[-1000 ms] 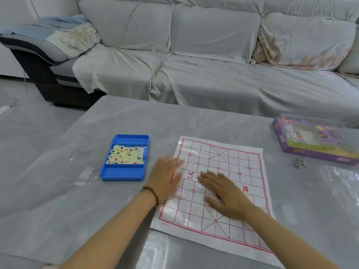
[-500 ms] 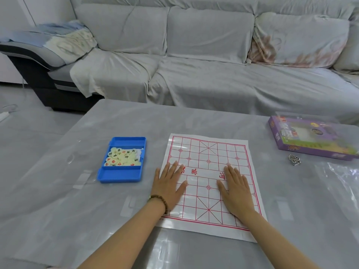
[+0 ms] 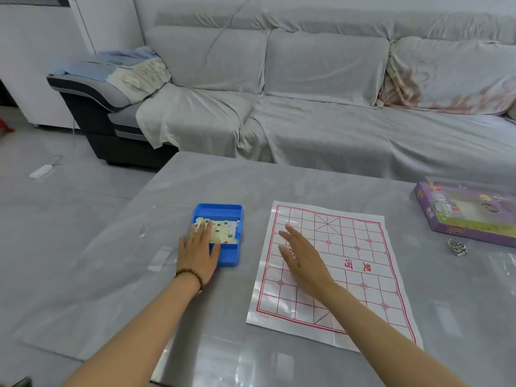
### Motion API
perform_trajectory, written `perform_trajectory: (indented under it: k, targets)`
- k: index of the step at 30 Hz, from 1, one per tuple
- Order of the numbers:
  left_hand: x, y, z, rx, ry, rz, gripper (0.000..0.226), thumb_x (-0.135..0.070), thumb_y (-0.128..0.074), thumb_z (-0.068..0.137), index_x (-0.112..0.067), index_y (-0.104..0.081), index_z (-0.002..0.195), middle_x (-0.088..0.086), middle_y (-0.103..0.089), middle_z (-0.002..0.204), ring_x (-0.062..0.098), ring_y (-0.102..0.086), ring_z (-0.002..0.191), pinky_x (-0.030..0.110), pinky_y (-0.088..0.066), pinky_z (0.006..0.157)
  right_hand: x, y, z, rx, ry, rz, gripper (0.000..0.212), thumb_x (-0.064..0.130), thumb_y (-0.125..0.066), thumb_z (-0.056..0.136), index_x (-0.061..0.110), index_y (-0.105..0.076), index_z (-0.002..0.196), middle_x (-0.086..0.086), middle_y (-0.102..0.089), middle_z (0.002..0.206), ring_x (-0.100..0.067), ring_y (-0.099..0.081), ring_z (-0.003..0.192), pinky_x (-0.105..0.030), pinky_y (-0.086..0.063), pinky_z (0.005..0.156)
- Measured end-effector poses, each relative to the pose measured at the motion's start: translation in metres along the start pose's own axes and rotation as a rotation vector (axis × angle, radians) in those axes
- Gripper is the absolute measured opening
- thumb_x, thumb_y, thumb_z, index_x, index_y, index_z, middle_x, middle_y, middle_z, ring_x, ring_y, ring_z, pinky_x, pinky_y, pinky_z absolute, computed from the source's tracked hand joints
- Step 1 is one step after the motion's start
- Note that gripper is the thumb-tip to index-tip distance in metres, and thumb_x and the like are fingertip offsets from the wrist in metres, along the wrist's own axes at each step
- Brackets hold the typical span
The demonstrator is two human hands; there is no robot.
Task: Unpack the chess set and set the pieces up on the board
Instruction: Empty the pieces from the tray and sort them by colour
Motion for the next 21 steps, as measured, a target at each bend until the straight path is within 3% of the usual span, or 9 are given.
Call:
perform_trajectory:
  k: [3,7,11,18,21]
  targets:
    - [0.012,-0.010,-0.003,0.114,-0.009,0.080,0.057,-0.042,-0.016,0.099,-0.022,0.004,0.148,-0.002,0.007,0.157,0.016,0.007,0.144,0.038,0.000,0.116,0.039,-0.012,0.025,0.029,0.027,0.027,0.050,0.046,-0.028,0.098,0.030,-0.025,0.145,0.009,-0.014,0.157,-0.010,-0.015,0.143,-0.028,-0.016,0.114]
    - [0.010,-0.010,-0.009,0.113,0.018,0.115,0.057,-0.041,-0.016,0.100,-0.021,0.004,0.148,-0.001,0.008,0.157,0.017,0.007,0.144,0.040,-0.002,0.116,0.063,-0.026,0.043,0.097,-0.001,0.015,0.050,0.043,-0.034,0.098,0.025,-0.027,0.145,0.005,-0.017,0.156,-0.013,-0.018,0.142,-0.031,-0.020,0.114]
    - [0.009,-0.009,-0.024,0.117,-0.001,0.121,0.055,-0.038,-0.018,0.100,-0.021,0.004,0.148,-0.002,0.006,0.157,0.015,0.006,0.144,0.038,-0.003,0.116,0.074,-0.031,0.040,0.076,0.046,-0.046,0.048,0.039,-0.037,0.099,0.023,-0.031,0.144,0.004,-0.022,0.154,-0.013,-0.020,0.141,-0.029,-0.018,0.114]
    - [0.010,-0.011,-0.069,0.087,-0.045,0.135,0.056,-0.039,-0.017,0.100,-0.022,0.005,0.148,-0.003,0.006,0.157,0.015,0.004,0.144,0.036,-0.006,0.116,0.083,-0.057,0.032,0.264,0.249,-0.338,0.044,0.036,-0.030,0.101,0.027,-0.031,0.144,0.008,-0.022,0.155,-0.012,-0.008,0.145,-0.030,-0.007,0.116]
    - [0.012,-0.012,-0.071,0.064,-0.049,0.119,0.055,-0.040,-0.017,0.100,-0.024,0.004,0.148,-0.003,0.006,0.157,0.015,0.005,0.144,0.035,-0.005,0.115,0.074,-0.055,0.026,0.268,0.263,-0.375,0.044,0.037,-0.029,0.101,0.026,-0.034,0.143,0.009,-0.026,0.153,-0.010,-0.009,0.144,-0.028,-0.005,0.116]
Point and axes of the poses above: each hand's wrist, its own z-axis towards the middle knuckle, its own y-axis out of the back of the hand, x = y × z, the point moved 8 cm from there along z, towards the middle knuckle
